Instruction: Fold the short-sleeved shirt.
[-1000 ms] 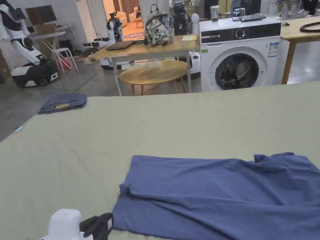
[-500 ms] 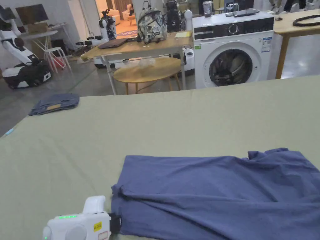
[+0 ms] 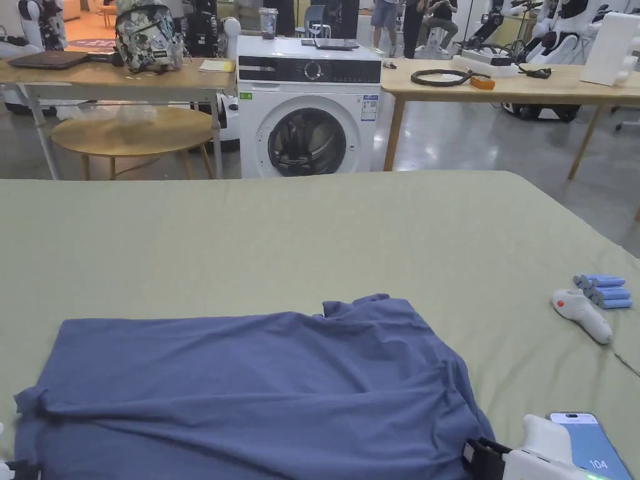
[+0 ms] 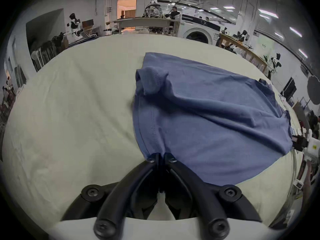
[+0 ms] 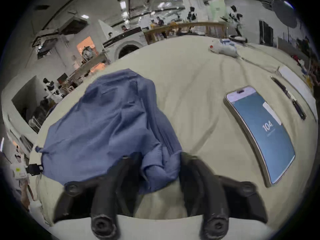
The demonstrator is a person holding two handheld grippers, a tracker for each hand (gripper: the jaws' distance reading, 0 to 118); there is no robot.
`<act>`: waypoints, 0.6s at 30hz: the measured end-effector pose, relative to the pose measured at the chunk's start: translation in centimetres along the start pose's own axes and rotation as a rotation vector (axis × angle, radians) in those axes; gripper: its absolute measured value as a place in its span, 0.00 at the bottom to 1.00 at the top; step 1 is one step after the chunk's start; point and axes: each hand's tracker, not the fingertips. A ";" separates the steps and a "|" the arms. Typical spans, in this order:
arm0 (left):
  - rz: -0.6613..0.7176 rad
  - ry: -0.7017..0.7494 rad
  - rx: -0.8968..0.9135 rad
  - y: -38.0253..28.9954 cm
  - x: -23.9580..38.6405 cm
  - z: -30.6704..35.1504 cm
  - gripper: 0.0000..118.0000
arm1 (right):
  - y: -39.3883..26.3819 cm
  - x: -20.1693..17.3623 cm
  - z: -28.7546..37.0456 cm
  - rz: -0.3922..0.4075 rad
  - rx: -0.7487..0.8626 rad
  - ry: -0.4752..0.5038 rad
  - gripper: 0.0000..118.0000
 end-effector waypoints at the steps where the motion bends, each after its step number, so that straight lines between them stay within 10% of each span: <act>1: -0.002 0.002 0.005 -0.1 0.1 0.2 0.00 | 0.3 -0.1 0.2 -0.001 -0.014 0.022 0.04; 18: 0.134 -0.147 0.209 -7.8 -4.1 15.8 0.00 | 0.6 0.1 11.8 0.058 0.044 0.024 0.04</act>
